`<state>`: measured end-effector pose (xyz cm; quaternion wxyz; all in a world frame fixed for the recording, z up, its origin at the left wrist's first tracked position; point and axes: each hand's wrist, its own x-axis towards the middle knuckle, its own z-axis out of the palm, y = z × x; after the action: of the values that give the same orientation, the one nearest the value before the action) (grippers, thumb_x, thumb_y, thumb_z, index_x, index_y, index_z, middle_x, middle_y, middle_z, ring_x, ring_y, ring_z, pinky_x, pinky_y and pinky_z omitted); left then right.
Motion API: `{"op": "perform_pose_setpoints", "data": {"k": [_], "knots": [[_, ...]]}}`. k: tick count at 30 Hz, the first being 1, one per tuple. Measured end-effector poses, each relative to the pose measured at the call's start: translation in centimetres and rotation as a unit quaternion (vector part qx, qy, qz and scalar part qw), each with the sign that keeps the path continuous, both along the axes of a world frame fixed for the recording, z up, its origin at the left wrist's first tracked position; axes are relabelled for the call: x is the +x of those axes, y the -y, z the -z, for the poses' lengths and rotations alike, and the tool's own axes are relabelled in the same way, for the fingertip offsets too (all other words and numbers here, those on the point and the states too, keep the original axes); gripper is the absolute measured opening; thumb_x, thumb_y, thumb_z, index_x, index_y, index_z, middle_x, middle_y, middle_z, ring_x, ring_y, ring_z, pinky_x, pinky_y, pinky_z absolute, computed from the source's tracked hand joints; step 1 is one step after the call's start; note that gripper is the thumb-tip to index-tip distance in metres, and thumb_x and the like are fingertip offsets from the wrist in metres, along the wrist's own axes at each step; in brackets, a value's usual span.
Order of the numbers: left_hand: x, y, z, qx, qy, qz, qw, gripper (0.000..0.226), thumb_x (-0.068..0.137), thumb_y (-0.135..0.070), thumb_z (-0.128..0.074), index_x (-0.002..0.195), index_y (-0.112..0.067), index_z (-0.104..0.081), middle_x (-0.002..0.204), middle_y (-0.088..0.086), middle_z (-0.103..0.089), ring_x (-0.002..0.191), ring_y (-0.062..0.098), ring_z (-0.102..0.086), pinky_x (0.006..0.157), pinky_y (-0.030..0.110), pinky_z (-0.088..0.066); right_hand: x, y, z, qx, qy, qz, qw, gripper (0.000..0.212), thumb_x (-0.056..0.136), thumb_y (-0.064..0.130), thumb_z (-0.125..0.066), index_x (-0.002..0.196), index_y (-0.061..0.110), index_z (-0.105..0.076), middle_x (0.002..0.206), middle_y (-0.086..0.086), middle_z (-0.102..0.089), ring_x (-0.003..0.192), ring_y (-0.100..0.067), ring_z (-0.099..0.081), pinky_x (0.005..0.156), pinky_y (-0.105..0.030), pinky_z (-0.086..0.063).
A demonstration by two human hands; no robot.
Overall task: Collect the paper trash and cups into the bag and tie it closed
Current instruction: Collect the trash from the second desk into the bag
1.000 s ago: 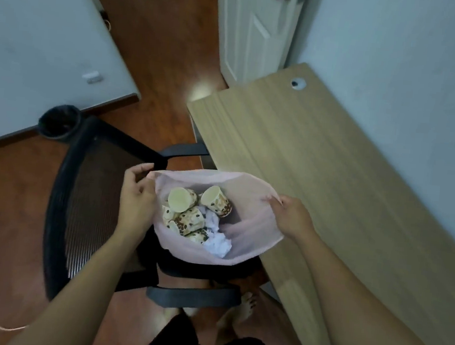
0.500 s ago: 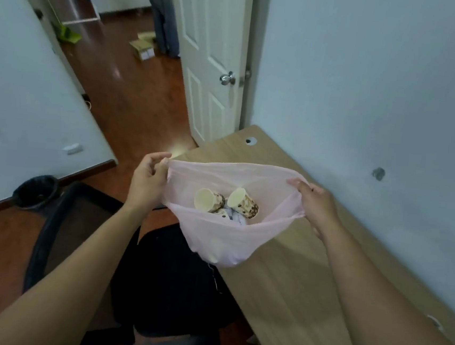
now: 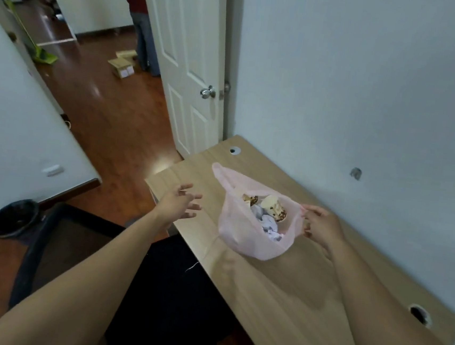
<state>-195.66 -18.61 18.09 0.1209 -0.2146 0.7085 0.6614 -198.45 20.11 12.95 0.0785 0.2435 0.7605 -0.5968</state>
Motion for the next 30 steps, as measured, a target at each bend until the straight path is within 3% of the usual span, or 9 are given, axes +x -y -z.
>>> {"op": "perform_pose_setpoints", "data": {"k": [3, 9, 13, 16, 18, 22, 25, 28, 30], "knots": [[0.6, 1.6, 0.4, -0.019, 0.001, 0.037, 0.999, 0.04, 0.115, -0.012, -0.052, 0.155, -0.01, -0.049, 0.143, 0.014, -0.069, 0.102, 0.032, -0.073, 0.085, 0.042, -0.062, 0.5, 0.3, 0.7, 0.002, 0.007, 0.009, 1.0, 0.03, 0.109, 0.01, -0.06, 0.135, 0.012, -0.075, 0.093, -0.018, -0.071, 0.068, -0.023, -0.059, 0.079, -0.041, -0.059], [2.3, 8.4, 1.6, -0.103, -0.044, 0.166, 0.98, 0.026, 0.114, -0.024, -0.057, 0.137, -0.024, -0.068, 0.128, -0.001, -0.078, 0.108, 0.03, -0.08, 0.096, 0.045, -0.067, 3.3, 3.1, 0.4, 0.095, -0.034, -0.002, 0.995, 0.041, 0.105, 0.013, -0.053, 0.141, 0.022, -0.069, 0.121, -0.016, -0.077, 0.071, -0.023, -0.071, 0.066, -0.032, -0.06], [3.6, 14.5, 2.1, -0.199, -0.064, 0.247, 0.946, 0.024, 0.115, -0.029, -0.056, 0.133, -0.034, -0.071, 0.121, -0.012, -0.079, 0.106, 0.017, -0.08, 0.089, 0.032, -0.065, 6.7, 7.4, -0.7, 0.125, -0.056, 0.003, 0.991, 0.046, 0.105, 0.016, -0.058, 0.15, 0.024, -0.061, 0.142, -0.009, -0.066, 0.08, -0.026, -0.078, 0.083, -0.047, -0.066], [4.0, 19.5, 2.1, -0.314, -0.095, 0.318, 0.889, 0.022, 0.113, -0.034, -0.058, 0.128, -0.04, -0.073, 0.117, -0.019, -0.079, 0.104, 0.003, -0.076, 0.092, 0.033, -0.06, 9.9, 11.5, -1.4, 0.191, -0.059, -0.008, 0.98, 0.043, 0.103, 0.02, -0.062, 0.146, 0.023, -0.063, 0.145, -0.016, -0.062, 0.112, -0.032, -0.075, 0.104, -0.049, -0.059], [4.3, 22.8, 1.9, -0.366, -0.106, 0.372, 0.846, 0.021, 0.112, -0.039, -0.058, 0.126, -0.041, -0.074, 0.119, -0.023, -0.077, 0.109, -0.001, -0.072, 0.097, 0.032, -0.059, 12.0, 14.6, -1.9, 0.206, -0.054, -0.008, 0.977, 0.041, 0.103, 0.021, -0.064, 0.144, 0.022, -0.065, 0.151, -0.015, -0.057, 0.123, -0.036, -0.071, 0.108, -0.048, -0.056], [5.4, 30.6, 1.8, -0.415, -0.096, 0.479, 0.768, 0.022, 0.114, -0.035, -0.055, 0.122, -0.048, -0.071, 0.121, -0.029, -0.071, 0.112, -0.006, -0.068, 0.099, 0.03, -0.059, 16.6, 23.1, -1.5, 0.199, -0.031, -0.017, 0.979, 0.041, 0.105, 0.02, -0.062, 0.146, 0.019, -0.063, 0.148, -0.014, -0.064, 0.12, -0.037, -0.071, 0.105, -0.047, -0.057], [6.2, 35.8, 2.2, -0.465, -0.112, 0.545, 0.689, 0.024, 0.113, -0.034, -0.056, 0.131, -0.041, -0.07, 0.132, -0.017, -0.069, 0.118, 0.003, -0.065, 0.104, 0.032, -0.056, 19.8, 30.4, -0.6, 0.173, -0.013, -0.041, 0.984, 0.038, 0.105, 0.022, -0.062, 0.143, 0.018, -0.065, 0.142, -0.013, -0.067, 0.122, -0.034, -0.07, 0.106, -0.048, -0.057], [6.8, 39.7, 2.9, -0.488, -0.092, 0.6, 0.627, 0.037, 0.11, -0.026, -0.055, 0.145, -0.032, -0.065, 0.145, -0.008, -0.061, 0.129, 0.013, -0.059, 0.108, 0.032, -0.051, 22.8, 38.2, 0.4, 0.165, 0.009, -0.063, 0.984, 0.032, 0.106, 0.032, -0.064, 0.137, 0.028, -0.069, 0.139, -0.003, -0.069, 0.1, -0.011, -0.073, 0.081, -0.022, -0.054], [7.5, 41.4, 3.5, -0.49, -0.049, 0.629, 0.601, 0.049, 0.106, -0.022, -0.056, 0.153, -0.034, -0.058, 0.154, -0.006, -0.053, 0.137, 0.017, -0.053, 0.11, 0.036, -0.049, 24.5, 43.5, 1.2, 0.146, 0.024, -0.089, 0.985, 0.032, 0.107, 0.039, -0.066, 0.137, 0.028, -0.07, 0.14, 0.003, -0.068, 0.096, 0.001, -0.07, 0.082, -0.02, -0.05]]}}
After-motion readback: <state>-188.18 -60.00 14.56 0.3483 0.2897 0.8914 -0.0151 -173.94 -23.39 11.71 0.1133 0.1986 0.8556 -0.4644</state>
